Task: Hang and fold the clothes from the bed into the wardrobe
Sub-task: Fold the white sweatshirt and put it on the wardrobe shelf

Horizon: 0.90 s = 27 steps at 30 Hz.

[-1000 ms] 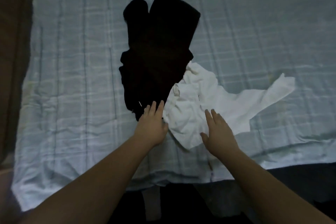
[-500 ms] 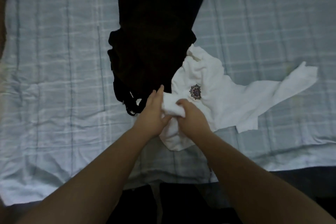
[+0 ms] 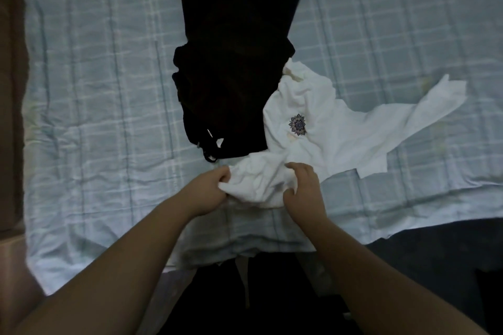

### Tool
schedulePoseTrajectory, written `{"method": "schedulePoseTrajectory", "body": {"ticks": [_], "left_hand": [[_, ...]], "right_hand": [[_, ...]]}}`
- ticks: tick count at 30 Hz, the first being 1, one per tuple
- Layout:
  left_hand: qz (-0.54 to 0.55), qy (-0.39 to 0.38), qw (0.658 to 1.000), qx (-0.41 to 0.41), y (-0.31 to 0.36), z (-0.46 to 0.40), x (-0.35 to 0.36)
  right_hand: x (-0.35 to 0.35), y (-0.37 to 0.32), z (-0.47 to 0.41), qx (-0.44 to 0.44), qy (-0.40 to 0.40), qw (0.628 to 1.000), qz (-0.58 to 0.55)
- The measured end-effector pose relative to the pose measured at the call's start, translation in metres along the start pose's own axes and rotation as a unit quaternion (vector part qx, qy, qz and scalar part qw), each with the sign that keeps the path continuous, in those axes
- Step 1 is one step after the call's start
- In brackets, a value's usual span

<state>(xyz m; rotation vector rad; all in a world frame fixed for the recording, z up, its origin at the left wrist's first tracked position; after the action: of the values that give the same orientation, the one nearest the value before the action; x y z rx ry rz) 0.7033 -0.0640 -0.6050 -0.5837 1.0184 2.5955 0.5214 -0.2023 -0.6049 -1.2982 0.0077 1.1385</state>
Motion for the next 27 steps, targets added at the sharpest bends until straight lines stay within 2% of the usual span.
{"method": "schedulePoseTrajectory", "body": {"ticks": [3, 5, 9, 11, 13, 15, 18, 20, 21, 24, 27], "left_hand": [[0.077, 0.043, 0.995, -0.053, -0.033, 0.017, -0.026], [0.102, 0.094, 0.987, -0.076, -0.054, 0.029, -0.046], [0.149, 0.213, 0.958, -0.123, -0.088, 0.052, -0.079], [0.161, 0.255, 0.944, -0.131, -0.096, 0.060, -0.090], [0.231, 0.277, 0.924, -0.126, -0.102, 0.067, -0.099], [0.320, 0.301, 0.887, -0.140, -0.118, 0.076, -0.107], [0.450, 0.358, 0.798, -0.177, -0.150, 0.102, -0.122], [0.475, 0.394, 0.762, -0.195, -0.172, 0.119, -0.132], [0.468, 0.399, 0.761, -0.208, -0.182, 0.125, -0.135], [0.430, 0.365, 0.790, -0.241, -0.208, 0.133, -0.131], [0.426, 0.339, 0.803, -0.242, -0.217, 0.124, -0.116]], "right_hand": [[0.022, 0.013, -0.002, 0.076, -0.097, 0.992, 0.032], [0.039, 0.009, -0.003, 0.066, -0.149, 0.984, 0.068], [0.068, -0.008, -0.003, 0.024, -0.196, 0.975, 0.106], [0.084, -0.014, 0.002, 0.005, -0.229, 0.958, 0.175], [0.094, -0.020, 0.007, -0.005, -0.233, 0.942, 0.241], [0.099, -0.032, 0.012, -0.028, -0.203, 0.941, 0.269], [0.103, -0.050, 0.012, -0.075, -0.131, 0.943, 0.298], [0.106, -0.052, 0.009, -0.062, -0.118, 0.938, 0.321], [0.109, -0.049, 0.006, -0.046, -0.129, 0.937, 0.321], [0.131, -0.034, 0.007, -0.002, -0.197, 0.942, 0.271], [0.154, -0.020, 0.015, 0.024, -0.241, 0.939, 0.243]]}}
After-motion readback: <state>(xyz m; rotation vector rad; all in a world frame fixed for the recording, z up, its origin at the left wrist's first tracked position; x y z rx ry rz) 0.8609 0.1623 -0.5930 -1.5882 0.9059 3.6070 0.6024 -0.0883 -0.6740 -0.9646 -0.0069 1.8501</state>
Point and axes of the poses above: each hand's wrist, its own z-axis away from the middle knuckle, its own x-axis out of the palm, y = z × x, the point moved 9 cm from there along -z, towards the middle knuckle, and after that the axes turned 1 degree about -z, right-handed, at the moved point
